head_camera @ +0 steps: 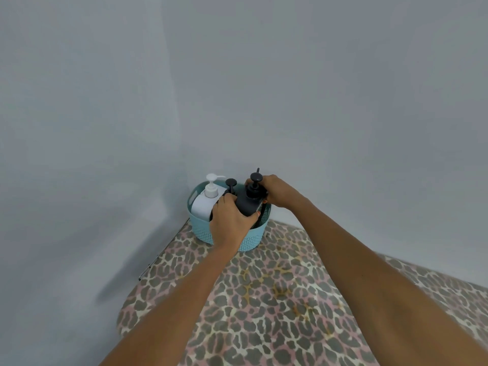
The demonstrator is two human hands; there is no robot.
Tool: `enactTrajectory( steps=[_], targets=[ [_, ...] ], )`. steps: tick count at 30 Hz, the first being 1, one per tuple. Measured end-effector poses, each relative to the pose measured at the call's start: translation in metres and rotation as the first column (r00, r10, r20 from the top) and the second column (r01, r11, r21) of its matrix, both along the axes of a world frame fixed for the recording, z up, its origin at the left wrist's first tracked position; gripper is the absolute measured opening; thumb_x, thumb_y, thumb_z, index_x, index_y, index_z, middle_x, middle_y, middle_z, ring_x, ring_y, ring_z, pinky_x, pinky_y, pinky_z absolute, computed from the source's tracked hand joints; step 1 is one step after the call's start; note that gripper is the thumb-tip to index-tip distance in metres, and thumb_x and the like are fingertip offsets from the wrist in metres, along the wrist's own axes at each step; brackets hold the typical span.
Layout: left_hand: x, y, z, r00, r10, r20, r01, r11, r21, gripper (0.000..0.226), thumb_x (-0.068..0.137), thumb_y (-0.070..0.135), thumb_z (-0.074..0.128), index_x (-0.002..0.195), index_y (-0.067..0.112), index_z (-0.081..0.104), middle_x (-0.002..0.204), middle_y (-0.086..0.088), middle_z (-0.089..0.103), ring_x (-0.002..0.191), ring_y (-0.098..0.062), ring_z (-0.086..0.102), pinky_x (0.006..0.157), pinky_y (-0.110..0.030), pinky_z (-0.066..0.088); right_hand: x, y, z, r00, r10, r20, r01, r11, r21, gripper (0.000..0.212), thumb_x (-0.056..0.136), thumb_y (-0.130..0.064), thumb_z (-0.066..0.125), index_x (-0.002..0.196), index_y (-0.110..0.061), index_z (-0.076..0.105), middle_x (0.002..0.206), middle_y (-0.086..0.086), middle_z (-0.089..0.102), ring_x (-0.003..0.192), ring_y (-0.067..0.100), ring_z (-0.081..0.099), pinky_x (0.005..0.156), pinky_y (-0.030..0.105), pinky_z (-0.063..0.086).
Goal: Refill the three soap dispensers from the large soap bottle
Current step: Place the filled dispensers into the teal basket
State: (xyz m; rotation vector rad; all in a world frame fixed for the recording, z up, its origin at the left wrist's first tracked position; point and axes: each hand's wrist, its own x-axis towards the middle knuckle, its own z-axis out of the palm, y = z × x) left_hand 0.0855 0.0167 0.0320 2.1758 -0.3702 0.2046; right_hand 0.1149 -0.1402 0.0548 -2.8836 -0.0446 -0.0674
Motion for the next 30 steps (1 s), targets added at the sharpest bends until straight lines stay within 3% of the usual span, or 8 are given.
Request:
enactTrajectory(
  steps=[7, 13, 16, 20, 23, 26, 30],
  targets=[
    [0.001, -0.003, -0.016, 1.0, 0.024, -0.008, -0.023, 0.997, 0.076, 0.051, 0.069, 0.033, 0.076, 0.103, 0.003, 0.052, 0.111, -0.014, 0.048, 0.108, -0.027, 0.045, 0.086, -0.033, 0.042, 0.009, 0.001, -0.027, 0.998, -0.023, -0.053, 0.023, 1.0, -0.008, 0.038, 0.084, 0.007, 0.048, 0.12, -0.004, 0.056, 0.114, 0.02, 0.062, 0.101, 0.033, 0.058, 0.084, 0.036, 0.047],
    [-0.002, -0.006, -0.021, 1.0, 0.023, -0.004, -0.023, 0.994, 0.103, 0.052, 0.074, 0.03, 0.073, 0.11, 0.003, 0.048, 0.12, -0.015, 0.041, 0.112, -0.029, 0.039, 0.093, -0.034, 0.038, 0.008, 0.0, -0.036, 0.997, -0.041, -0.059, 0.041, 0.999, -0.001, 0.038, 0.084, 0.006, 0.048, 0.12, -0.002, 0.055, 0.117, 0.019, 0.061, 0.105, 0.034, 0.057, 0.089, 0.039, 0.046],
    [-0.003, -0.005, -0.023, 1.0, 0.017, 0.006, -0.017, 0.993, 0.113, 0.051, 0.076, 0.029, 0.071, 0.112, 0.002, 0.048, 0.12, -0.016, 0.041, 0.112, -0.029, 0.039, 0.092, -0.034, 0.04, 0.005, 0.003, -0.037, 0.996, -0.067, -0.051, 0.069, 0.997, 0.034, 0.039, 0.086, 0.006, 0.045, 0.122, -0.003, 0.054, 0.114, 0.02, 0.061, 0.101, 0.034, 0.057, 0.082, 0.031, 0.045],
    [-0.003, -0.005, -0.023, 0.999, 0.005, 0.033, -0.01, 0.987, 0.161, 0.047, 0.079, 0.029, 0.068, 0.112, 0.001, 0.049, 0.124, -0.016, 0.04, 0.113, -0.029, 0.04, 0.089, -0.033, 0.043, -0.001, 0.012, -0.038, 0.992, -0.101, -0.076, 0.108, 0.989, 0.099, 0.042, 0.084, 0.004, 0.043, 0.124, -0.005, 0.052, 0.115, 0.021, 0.06, 0.1, 0.036, 0.057, 0.083, 0.037, 0.047],
    [-0.005, -0.006, -0.023, 0.998, -0.02, 0.057, 0.006, 0.97, 0.243, 0.042, 0.083, 0.031, 0.063, 0.11, 0.0, 0.051, 0.127, -0.015, 0.038, 0.112, -0.027, 0.04, 0.091, -0.033, 0.044, -0.008, 0.018, -0.036, 0.989, -0.123, -0.086, 0.135, 0.98, 0.146, 0.047, 0.082, 0.005, 0.043, 0.127, -0.006, 0.048, 0.117, 0.021, 0.059, 0.101, 0.036, 0.056, 0.078, 0.034, 0.043],
    [-0.006, -0.007, -0.022, 0.998, -0.03, 0.063, 0.009, 0.951, 0.31, 0.042, 0.086, 0.033, 0.059, 0.111, 0.001, 0.052, 0.128, -0.013, 0.036, 0.112, -0.025, 0.041, 0.092, -0.032, 0.045, -0.017, 0.025, -0.033, 0.988, -0.147, -0.058, 0.155, 0.97, 0.186, 0.043, 0.084, 0.003, 0.045, 0.127, -0.004, 0.046, 0.121, 0.02, 0.057, 0.107, 0.035, 0.053, 0.078, 0.031, 0.038],
    [-0.006, -0.006, -0.019, 0.998, -0.041, 0.042, 0.026, 0.953, 0.302, 0.041, 0.087, 0.028, 0.059, 0.117, 0.001, 0.05, 0.131, -0.014, 0.035, 0.115, -0.027, 0.04, 0.097, -0.032, 0.04, -0.032, 0.028, -0.035, 0.983, -0.177, 0.052, 0.154, 0.941, 0.301, 0.053, 0.081, 0.007, 0.043, 0.132, -0.008, 0.044, 0.123, 0.018, 0.057, 0.108, 0.035, 0.054, 0.084, 0.039, 0.045]
  ],
)
